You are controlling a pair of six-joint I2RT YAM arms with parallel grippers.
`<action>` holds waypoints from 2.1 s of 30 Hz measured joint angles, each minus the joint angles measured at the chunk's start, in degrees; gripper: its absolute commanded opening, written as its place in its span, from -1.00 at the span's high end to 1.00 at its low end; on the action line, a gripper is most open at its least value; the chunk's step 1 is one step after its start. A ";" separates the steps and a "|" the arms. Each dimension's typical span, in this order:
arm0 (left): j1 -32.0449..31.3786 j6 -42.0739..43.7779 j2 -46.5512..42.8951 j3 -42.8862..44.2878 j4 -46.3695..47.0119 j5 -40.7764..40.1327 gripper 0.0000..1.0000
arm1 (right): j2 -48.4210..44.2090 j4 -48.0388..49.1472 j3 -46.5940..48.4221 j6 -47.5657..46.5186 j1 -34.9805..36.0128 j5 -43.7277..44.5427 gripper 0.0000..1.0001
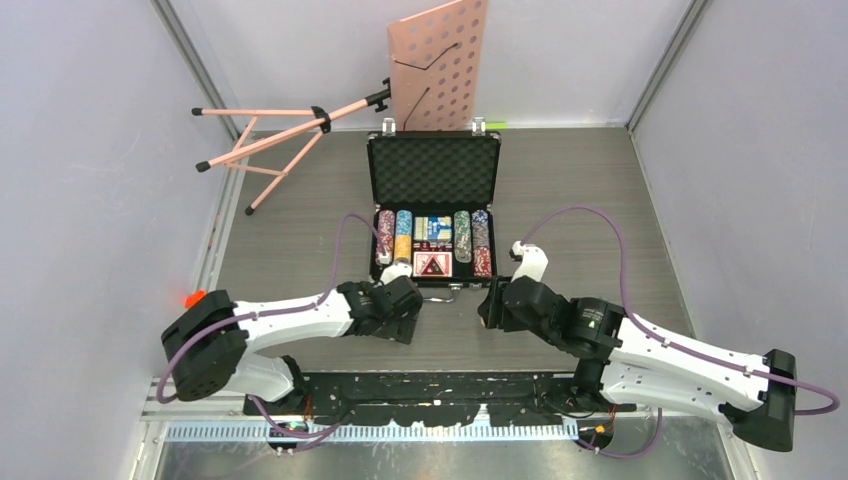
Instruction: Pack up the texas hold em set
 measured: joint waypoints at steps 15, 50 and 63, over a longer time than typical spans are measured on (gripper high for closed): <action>4.98 -0.42 5.62 0.66 4.92 2.49 -0.13 | -2.29 -1.70 -1.11 1.33 0.00 -0.57 -0.06; 6.08 5.25 4.35 0.98 -1.70 7.19 -0.13 | -2.08 -2.27 -1.97 2.51 0.00 -2.12 -0.06; 6.08 7.28 3.50 -0.31 1.68 7.65 -0.24 | -0.98 -2.01 -1.97 2.84 0.00 -3.19 -0.05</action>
